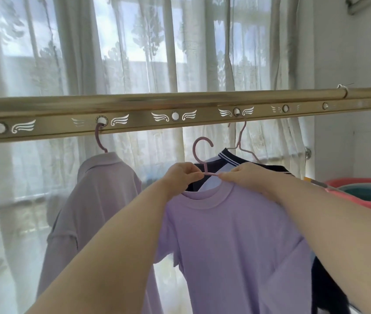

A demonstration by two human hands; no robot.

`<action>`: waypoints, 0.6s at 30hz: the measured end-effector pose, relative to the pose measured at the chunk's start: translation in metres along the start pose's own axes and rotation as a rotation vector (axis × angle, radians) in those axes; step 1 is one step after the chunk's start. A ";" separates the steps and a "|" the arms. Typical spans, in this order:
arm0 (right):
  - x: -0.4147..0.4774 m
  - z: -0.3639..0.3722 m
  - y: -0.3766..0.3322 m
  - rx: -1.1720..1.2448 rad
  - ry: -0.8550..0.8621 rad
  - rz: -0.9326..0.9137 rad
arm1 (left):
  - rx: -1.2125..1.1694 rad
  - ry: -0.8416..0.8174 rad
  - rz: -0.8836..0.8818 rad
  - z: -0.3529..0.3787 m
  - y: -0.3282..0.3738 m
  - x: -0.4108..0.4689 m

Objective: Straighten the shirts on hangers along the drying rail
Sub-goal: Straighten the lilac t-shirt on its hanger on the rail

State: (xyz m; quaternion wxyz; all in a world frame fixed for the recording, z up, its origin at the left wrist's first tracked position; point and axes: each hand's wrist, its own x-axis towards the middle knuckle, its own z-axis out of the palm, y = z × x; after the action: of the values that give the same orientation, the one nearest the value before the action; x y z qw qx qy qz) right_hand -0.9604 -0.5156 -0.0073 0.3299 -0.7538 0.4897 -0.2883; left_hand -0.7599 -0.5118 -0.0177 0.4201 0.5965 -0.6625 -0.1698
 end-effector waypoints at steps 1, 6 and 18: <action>0.000 0.001 -0.002 -0.105 0.060 -0.023 | 0.018 -0.010 -0.009 0.000 0.000 -0.001; 0.008 0.009 0.005 -0.557 0.291 0.041 | 0.062 -0.065 0.008 -0.001 0.001 -0.002; 0.016 0.016 0.029 -0.736 0.132 0.303 | 0.167 -0.163 -0.094 -0.011 -0.021 0.004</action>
State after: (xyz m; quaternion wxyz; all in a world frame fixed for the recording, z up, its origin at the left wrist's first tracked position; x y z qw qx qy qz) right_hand -0.9590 -0.5359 -0.0381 0.0443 -0.7208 0.6859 -0.0897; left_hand -0.7375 -0.5171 -0.0248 0.3053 0.6439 -0.6777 -0.1814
